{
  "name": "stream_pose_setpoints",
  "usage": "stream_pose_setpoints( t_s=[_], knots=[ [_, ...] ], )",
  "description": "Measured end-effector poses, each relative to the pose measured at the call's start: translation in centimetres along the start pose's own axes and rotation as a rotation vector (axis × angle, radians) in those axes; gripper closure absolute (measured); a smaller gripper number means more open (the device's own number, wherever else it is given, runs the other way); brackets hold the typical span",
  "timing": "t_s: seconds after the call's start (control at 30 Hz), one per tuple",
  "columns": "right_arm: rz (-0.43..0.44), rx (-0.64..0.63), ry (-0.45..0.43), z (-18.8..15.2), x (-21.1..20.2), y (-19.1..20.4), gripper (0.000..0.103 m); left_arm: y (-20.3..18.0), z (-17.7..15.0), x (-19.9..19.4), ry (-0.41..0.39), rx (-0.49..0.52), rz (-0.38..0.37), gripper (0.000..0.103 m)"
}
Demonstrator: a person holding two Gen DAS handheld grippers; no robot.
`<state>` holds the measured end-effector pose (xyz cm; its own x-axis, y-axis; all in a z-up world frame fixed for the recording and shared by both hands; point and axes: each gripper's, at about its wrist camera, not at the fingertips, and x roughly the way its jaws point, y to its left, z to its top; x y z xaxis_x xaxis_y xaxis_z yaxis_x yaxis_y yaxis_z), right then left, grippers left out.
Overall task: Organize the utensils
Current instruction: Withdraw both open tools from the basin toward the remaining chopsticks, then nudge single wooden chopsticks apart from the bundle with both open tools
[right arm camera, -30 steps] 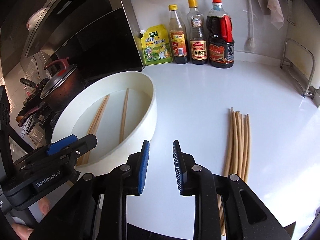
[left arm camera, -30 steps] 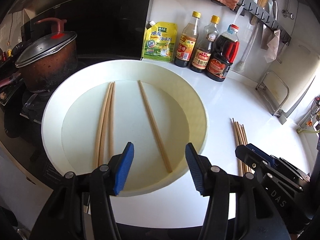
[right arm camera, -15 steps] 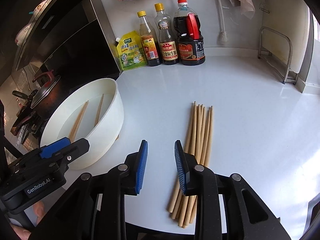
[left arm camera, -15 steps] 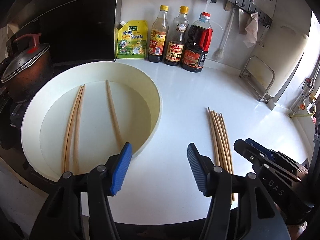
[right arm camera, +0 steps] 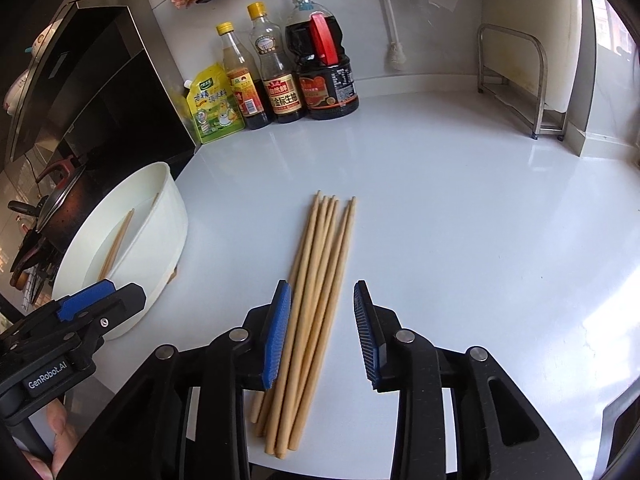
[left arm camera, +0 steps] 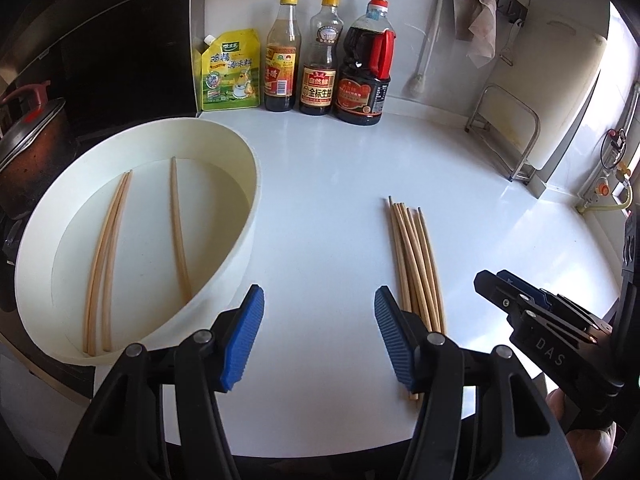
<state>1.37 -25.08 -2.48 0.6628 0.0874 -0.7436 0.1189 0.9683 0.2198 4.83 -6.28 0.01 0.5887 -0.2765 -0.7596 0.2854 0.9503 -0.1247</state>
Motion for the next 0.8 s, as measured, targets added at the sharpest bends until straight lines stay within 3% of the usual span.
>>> stream_pose_setpoints(
  t_s=[0.27,0.8],
  knots=[
    [-0.016,0.015,0.039,-0.7,1.4,-1.7,0.070,-2.1,-0.3,2.0,0.043,0.028,-0.023,0.046],
    [-0.052,-0.029,0.097,-2.0,4.0,-0.3,0.070,-2.0,-1.0,3.8,0.090,0.023,-0.037,0.044]
  ],
)
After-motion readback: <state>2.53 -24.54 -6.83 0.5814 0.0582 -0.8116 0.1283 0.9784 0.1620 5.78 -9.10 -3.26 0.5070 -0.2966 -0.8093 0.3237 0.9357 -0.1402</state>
